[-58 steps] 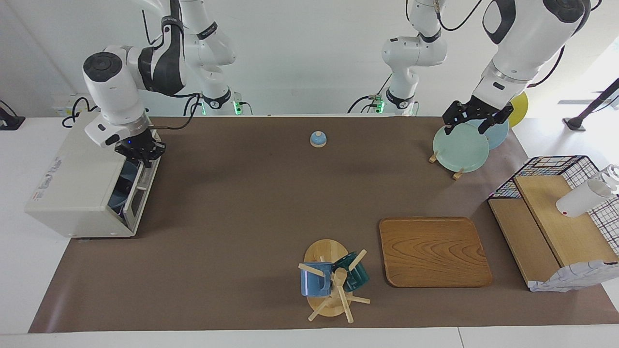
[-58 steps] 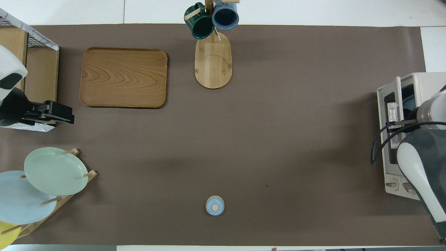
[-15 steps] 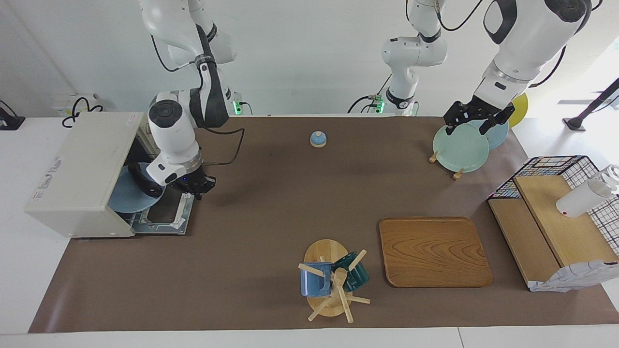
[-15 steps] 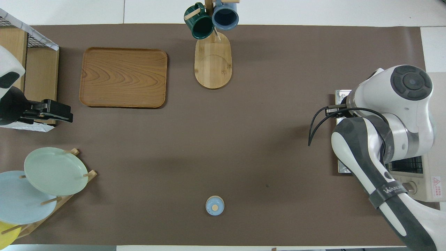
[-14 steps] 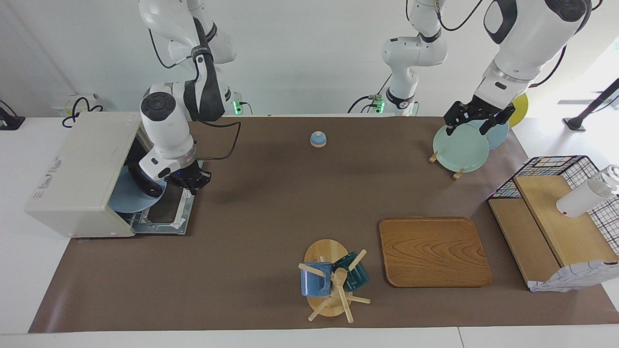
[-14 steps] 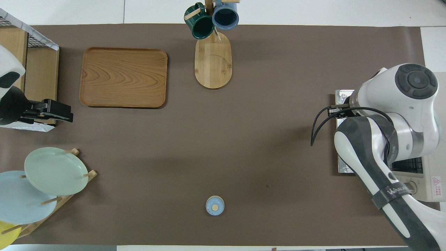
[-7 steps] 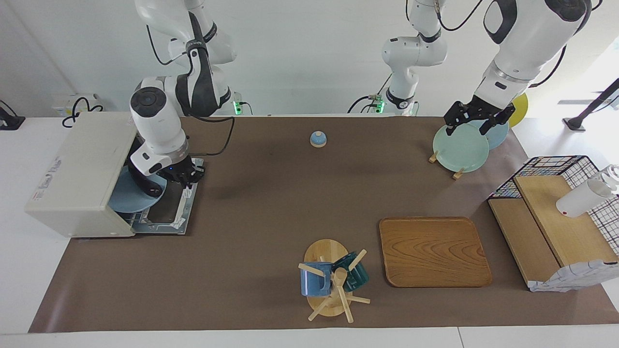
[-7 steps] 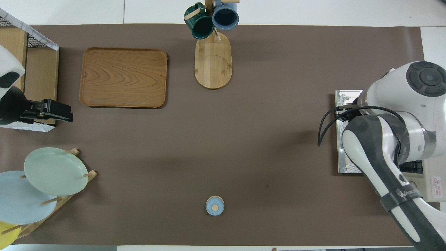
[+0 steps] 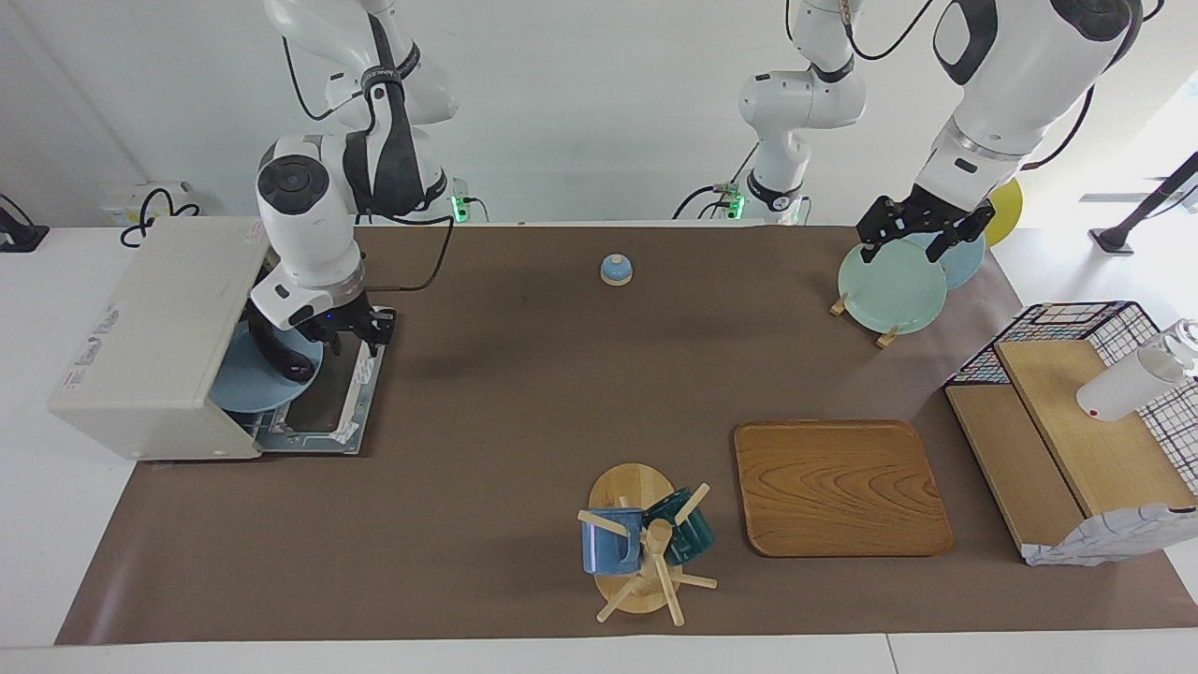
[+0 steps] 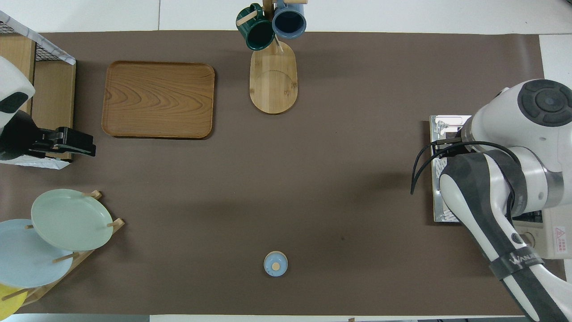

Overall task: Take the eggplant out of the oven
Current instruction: 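Grasp the light blue plate inside the oven with the right gripper, then pull the plate with the eggplant out of the oven with the right gripper, then set the plate on the table while the left gripper reaches the eggplant, then grasp the purple eggplant with the left gripper while the right gripper withdraws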

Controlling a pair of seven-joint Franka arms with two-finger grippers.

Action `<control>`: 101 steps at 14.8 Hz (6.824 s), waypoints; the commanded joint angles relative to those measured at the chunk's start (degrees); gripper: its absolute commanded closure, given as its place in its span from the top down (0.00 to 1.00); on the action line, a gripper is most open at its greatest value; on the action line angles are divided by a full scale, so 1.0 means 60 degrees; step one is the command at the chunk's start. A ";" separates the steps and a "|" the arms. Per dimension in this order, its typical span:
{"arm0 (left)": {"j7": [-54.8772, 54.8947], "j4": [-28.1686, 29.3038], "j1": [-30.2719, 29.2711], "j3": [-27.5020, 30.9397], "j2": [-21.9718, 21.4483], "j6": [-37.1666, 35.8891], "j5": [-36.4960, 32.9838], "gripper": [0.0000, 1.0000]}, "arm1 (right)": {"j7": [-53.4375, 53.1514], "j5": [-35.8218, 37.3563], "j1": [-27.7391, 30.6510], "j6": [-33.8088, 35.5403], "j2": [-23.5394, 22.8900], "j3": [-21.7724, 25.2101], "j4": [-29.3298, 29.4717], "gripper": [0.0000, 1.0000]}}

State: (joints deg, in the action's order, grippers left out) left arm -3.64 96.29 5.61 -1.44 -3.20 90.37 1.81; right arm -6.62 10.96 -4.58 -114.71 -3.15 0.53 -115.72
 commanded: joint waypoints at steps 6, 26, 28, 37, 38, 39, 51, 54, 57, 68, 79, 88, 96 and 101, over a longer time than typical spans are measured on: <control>-0.0008 0.0094 0.0031 0.0005 -0.0097 0.0041 0.0020 1.00 | 0.0839 0.0180 0.0938 -0.0599 0.0525 -0.0045 -0.1265 0.44; 0.0007 0.0094 0.0105 -0.0010 -0.0097 0.0114 0.0020 1.00 | 0.1762 0.0664 0.1539 -0.1975 0.0847 -0.0045 -0.2480 0.33; 0.0007 0.0094 0.0105 -0.0010 -0.0097 0.0114 0.0064 1.00 | 0.1762 0.0664 0.1539 -0.2092 0.0877 -0.0031 -0.2569 0.14; 0.0022 0.0094 0.0105 -0.0010 -0.0097 0.0129 0.0108 1.00 | 0.1325 0.1059 0.0049 0.0114 0.0365 -0.0133 -0.0567 0.00; 0.0021 0.0080 0.0105 -0.0010 -0.0097 0.0129 0.0108 1.00 | 0.0916 0.1045 -0.0361 0.0453 0.0248 -0.0133 -0.0214 0.00; 0.0021 0.0080 0.0105 -0.0010 -0.0097 0.0129 0.0108 1.00 | 0.0535 0.1045 -0.0815 0.0674 0.0203 -0.0133 0.0021 0.00; 0.0021 0.0138 0.0032 -0.0010 -0.0083 0.0641 0.0122 1.00 | -0.5585 0.0283 -0.5415 0.3721 -0.4184 -0.0148 0.6007 0.00; 0.0021 0.0153 0.0002 -0.0010 -0.0083 0.0715 0.0122 1.00 | -0.6819 0.0049 -0.5960 0.3125 -0.5288 -0.0483 0.6923 0.00; 0.0021 0.0153 -0.0012 -0.0010 -0.0083 0.0773 0.0137 1.00 | -0.8312 0.0165 -0.6894 0.2654 -0.6719 -0.0632 0.7798 0.00; 0.0007 0.0168 -0.0027 -0.0010 -0.0083 0.0861 0.0268 1.00 | -0.8419 0.0064 -0.6636 0.2726 -0.6450 -0.0719 0.8447 0.57; -0.2378 0.0870 0.1376 -0.0024 -0.0053 0.1914 0.0606 1.00 | -0.4836 0.0239 -0.3857 0.3271 -0.2966 -0.0572 0.4059 0.00; -0.5877 0.1735 0.4203 -0.0024 0.1145 0.4431 0.0913 1.00 | -0.3411 0.1745 -0.1655 0.0032 -0.1715 -0.0572 -0.0122 0.00; -0.7945 0.2980 0.6022 0.0020 0.2625 0.7188 0.0841 1.00 | -0.2559 0.2524 -0.0674 -0.1110 -0.1833 -0.0572 -0.0781 0.00; -0.8197 0.3009 0.6360 0.0020 0.3448 0.7629 0.0547 1.00 | -0.2501 0.2993 -0.0614 -0.1214 -0.1804 -0.0558 -0.0972 0.00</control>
State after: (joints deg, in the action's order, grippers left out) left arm -51.84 113.85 42.83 -2.40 16.70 134.43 6.10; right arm -22.66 27.29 -9.31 -120.48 -15.28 -2.15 -119.72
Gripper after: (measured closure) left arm 0.000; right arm 0.991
